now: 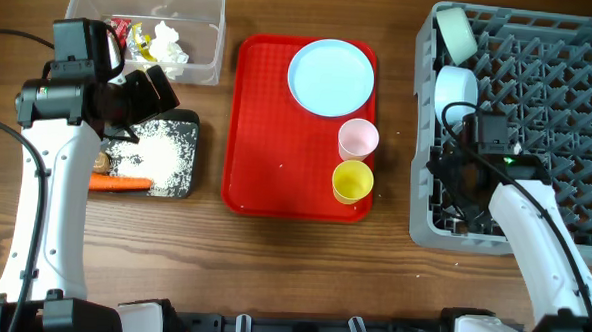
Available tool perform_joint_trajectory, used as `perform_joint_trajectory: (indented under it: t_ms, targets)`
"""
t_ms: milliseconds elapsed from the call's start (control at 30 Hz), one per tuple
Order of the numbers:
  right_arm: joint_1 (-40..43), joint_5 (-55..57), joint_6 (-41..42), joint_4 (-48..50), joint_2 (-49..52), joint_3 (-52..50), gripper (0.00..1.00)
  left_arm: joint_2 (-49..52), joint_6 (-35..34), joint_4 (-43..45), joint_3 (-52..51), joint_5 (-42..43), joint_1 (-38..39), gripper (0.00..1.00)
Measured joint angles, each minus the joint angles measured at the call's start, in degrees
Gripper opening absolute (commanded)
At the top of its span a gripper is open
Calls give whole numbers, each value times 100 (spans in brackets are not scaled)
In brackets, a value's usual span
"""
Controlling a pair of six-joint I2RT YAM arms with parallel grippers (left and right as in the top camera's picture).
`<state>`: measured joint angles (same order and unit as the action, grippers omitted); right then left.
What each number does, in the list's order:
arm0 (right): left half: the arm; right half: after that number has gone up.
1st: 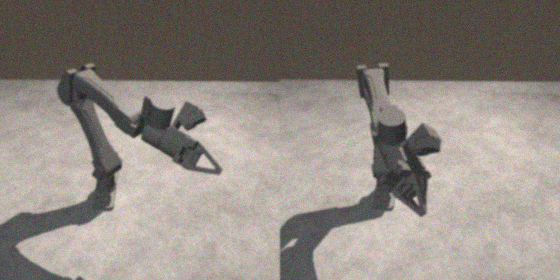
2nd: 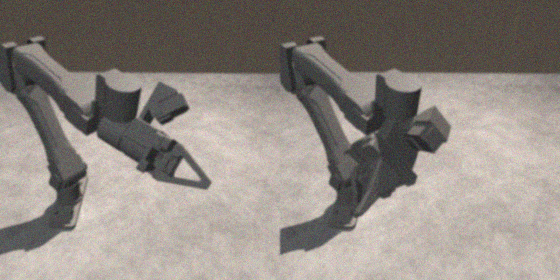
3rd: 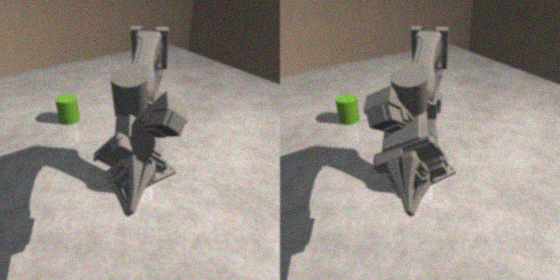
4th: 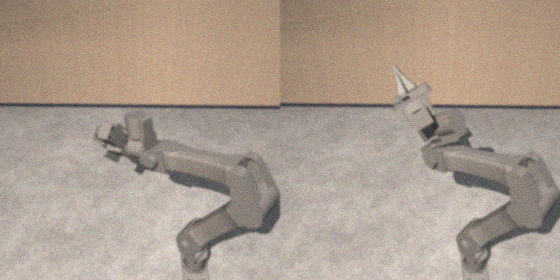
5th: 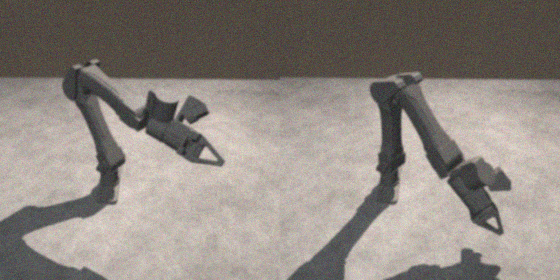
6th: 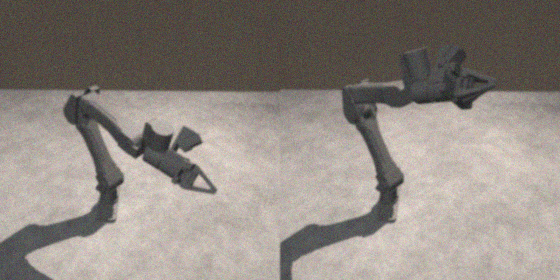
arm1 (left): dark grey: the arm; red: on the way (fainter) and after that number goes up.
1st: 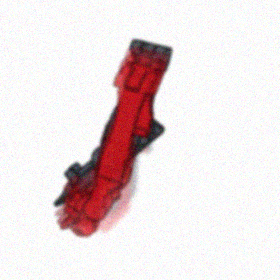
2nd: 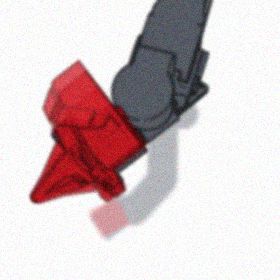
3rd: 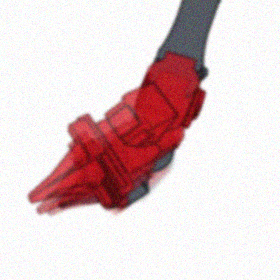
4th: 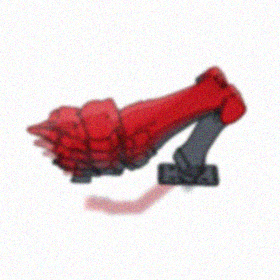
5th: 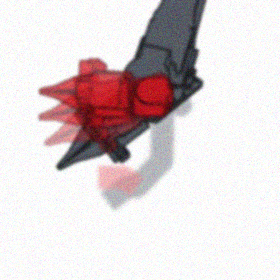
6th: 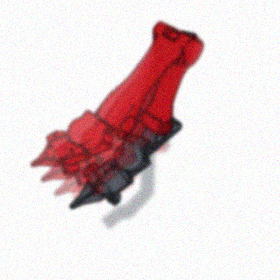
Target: Sort waste into correct bins and load items into the dishwasher rack
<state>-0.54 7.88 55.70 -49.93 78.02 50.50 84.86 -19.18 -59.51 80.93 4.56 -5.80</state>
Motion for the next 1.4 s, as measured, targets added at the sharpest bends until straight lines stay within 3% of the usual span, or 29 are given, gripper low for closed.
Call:
perform_joint_trajectory:
  t_ms: [400, 567, 733, 867, 1167, 1333, 1400]
  targets:
    - [0, -542, -1123, -96, -1755, 380, 100, 0, -28, 2, 0, 0, 0, 100]
    - [0, -752, -1711, -365, -2020, 387, 99, 0, -48, 20, 0, 0, 0, 100]
    - [-83, -1191, -2400, -361, -1873, 387, 90, 0, -48, 20, 0, 0, 0, 100]
    - [-354, -1652, -2927, -225, -1388, 387, 90, 0, -48, 22, 0, 0, 0, 100]
    - [-848, -2142, -3289, -164, -315, 387, 84, 0, -48, 76, 0, 0, 0, 100]
    - [-955, -2262, -3381, -162, -201, 387, 100, 0, -48, 125, 0, 0, 0, 100]
    - [-955, -2232, -3388, -208, -199, 387, 100, 0, -48, 129, 0, -2, 0, 100]
